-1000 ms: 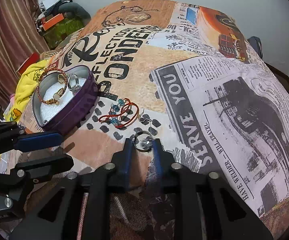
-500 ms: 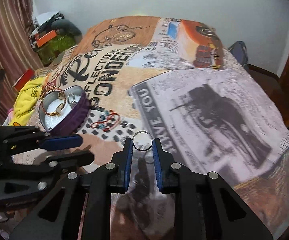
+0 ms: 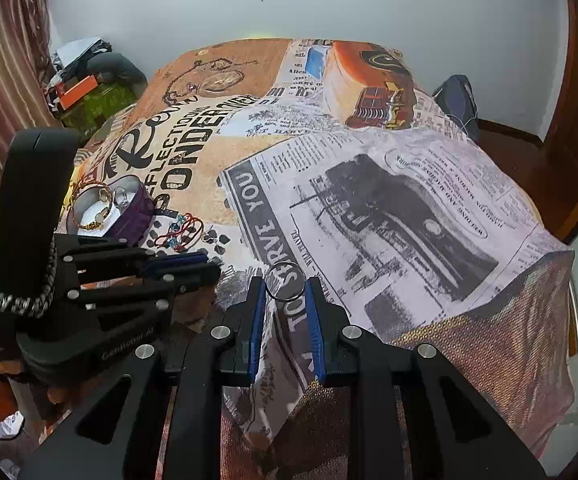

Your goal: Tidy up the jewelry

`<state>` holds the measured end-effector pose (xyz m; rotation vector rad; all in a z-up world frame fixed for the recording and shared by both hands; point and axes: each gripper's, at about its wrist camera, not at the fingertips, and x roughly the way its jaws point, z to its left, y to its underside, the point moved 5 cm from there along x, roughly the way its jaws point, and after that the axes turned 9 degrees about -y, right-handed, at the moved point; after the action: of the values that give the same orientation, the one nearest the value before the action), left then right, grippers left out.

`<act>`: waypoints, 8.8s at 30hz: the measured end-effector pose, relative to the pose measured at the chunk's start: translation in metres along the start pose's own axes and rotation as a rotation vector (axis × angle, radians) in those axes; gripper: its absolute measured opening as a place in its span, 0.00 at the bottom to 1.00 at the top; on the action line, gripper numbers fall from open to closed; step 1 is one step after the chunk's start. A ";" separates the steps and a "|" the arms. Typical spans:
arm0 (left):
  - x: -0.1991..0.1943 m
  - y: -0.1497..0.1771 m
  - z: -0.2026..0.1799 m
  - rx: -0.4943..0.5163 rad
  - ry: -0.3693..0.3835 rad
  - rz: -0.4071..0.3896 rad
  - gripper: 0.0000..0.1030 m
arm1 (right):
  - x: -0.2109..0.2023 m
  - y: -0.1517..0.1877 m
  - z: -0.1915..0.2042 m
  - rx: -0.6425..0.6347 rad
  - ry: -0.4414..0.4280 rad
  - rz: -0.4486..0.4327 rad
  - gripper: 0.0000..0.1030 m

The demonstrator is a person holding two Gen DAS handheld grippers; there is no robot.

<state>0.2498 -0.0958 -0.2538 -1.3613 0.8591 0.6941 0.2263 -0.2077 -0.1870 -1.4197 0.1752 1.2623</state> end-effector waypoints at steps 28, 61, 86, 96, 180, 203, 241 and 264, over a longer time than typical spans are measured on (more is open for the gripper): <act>-0.133 -0.018 0.059 -0.158 0.005 -0.291 0.05 | -0.021 -0.043 0.055 -0.081 -0.069 -0.125 0.18; -0.112 0.024 0.141 -0.222 -0.055 -0.218 0.05 | 0.051 -0.046 0.138 -0.216 -0.193 -0.018 0.18; -0.098 0.031 0.155 -0.230 -0.094 -0.176 0.16 | 0.074 -0.035 0.148 -0.279 -0.171 0.069 0.18; -0.113 0.033 0.162 -0.260 -0.116 -0.197 0.26 | 0.061 -0.039 0.148 -0.281 -0.142 0.033 0.29; -0.142 -0.010 0.103 -0.152 -0.032 -0.283 0.00 | 0.039 -0.025 0.059 -0.049 -0.135 0.012 0.30; -0.104 0.008 0.104 -0.103 -0.105 -0.204 0.00 | 0.032 -0.023 0.072 -0.047 -0.150 0.003 0.30; -0.362 0.053 0.110 -0.258 -0.280 -0.787 0.80 | -0.188 -0.059 0.208 -0.248 -0.104 -0.599 0.68; -0.386 0.080 0.103 -0.290 -0.316 -0.831 0.97 | -0.200 -0.046 0.211 -0.222 -0.041 -0.652 0.95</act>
<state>-0.0101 0.0383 0.0304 -1.6397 -0.0969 0.3587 0.0580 -0.1347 0.0429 -1.4695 -0.4401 0.7787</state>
